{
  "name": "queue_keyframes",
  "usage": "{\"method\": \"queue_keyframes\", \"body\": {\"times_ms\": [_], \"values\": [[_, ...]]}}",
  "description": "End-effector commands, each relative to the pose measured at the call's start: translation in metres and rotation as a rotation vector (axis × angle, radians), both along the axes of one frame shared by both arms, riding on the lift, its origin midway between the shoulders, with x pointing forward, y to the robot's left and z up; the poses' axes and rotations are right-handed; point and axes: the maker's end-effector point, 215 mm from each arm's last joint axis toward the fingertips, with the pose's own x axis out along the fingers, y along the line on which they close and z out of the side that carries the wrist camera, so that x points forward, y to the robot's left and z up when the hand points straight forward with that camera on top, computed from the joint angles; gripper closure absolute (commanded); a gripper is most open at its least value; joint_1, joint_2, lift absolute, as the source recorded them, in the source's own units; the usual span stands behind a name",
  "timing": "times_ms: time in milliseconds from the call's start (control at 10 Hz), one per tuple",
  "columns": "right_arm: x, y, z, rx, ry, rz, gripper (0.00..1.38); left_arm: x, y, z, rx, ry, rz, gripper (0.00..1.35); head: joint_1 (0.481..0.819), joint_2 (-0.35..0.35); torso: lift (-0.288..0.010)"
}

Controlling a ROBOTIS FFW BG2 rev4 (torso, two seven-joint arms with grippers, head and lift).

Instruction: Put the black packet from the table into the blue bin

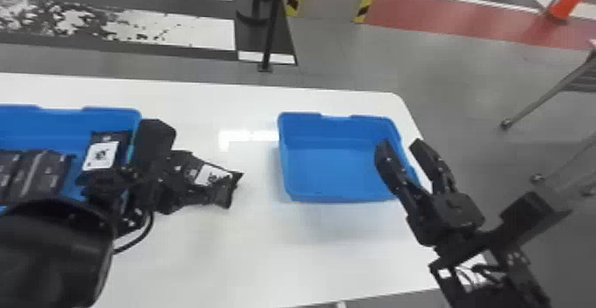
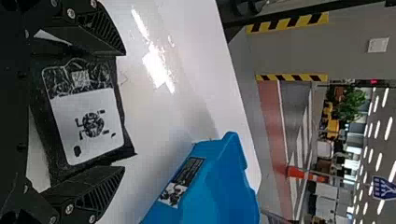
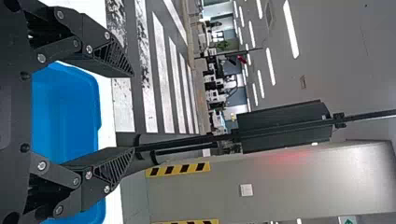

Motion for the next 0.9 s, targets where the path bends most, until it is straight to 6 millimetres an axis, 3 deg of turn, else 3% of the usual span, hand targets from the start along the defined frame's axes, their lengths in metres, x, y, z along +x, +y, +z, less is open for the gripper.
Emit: {"method": "queue_keyframes", "body": {"times_ms": [0,200,400,500,600,700,800], "values": [[0.000,0.000,0.000,0.001,0.000,0.000,0.50,-0.010,-0.023,-0.011,-0.001,0.043,-0.046,0.18,0.695,-0.281,-0.110],[0.002,0.000,0.003,0.001,-0.008,0.002,0.50,0.000,-0.018,-0.023,0.055,0.038,-0.053,0.21,0.695,-0.316,-0.110],[0.000,0.000,0.001,0.002,-0.003,0.002,0.50,0.008,0.011,-0.044,0.129,0.065,-0.004,0.22,0.695,-0.308,-0.110],[0.000,0.000,0.001,0.002,-0.003,0.002,0.50,0.007,0.015,-0.050,0.154,0.079,-0.005,0.36,0.695,-0.290,-0.110],[0.000,0.000,0.001,0.002,-0.003,0.002,0.50,0.007,0.011,-0.047,0.167,0.062,-0.035,0.90,0.695,-0.273,-0.110],[0.000,0.000,0.000,0.003,-0.001,0.002,0.50,0.011,0.002,-0.037,0.162,0.010,-0.064,1.21,0.695,-0.271,-0.110],[0.000,0.000,0.000,0.003,-0.001,0.002,0.50,0.019,0.005,-0.027,0.175,-0.038,-0.078,1.22,0.695,-0.275,-0.110]]}}
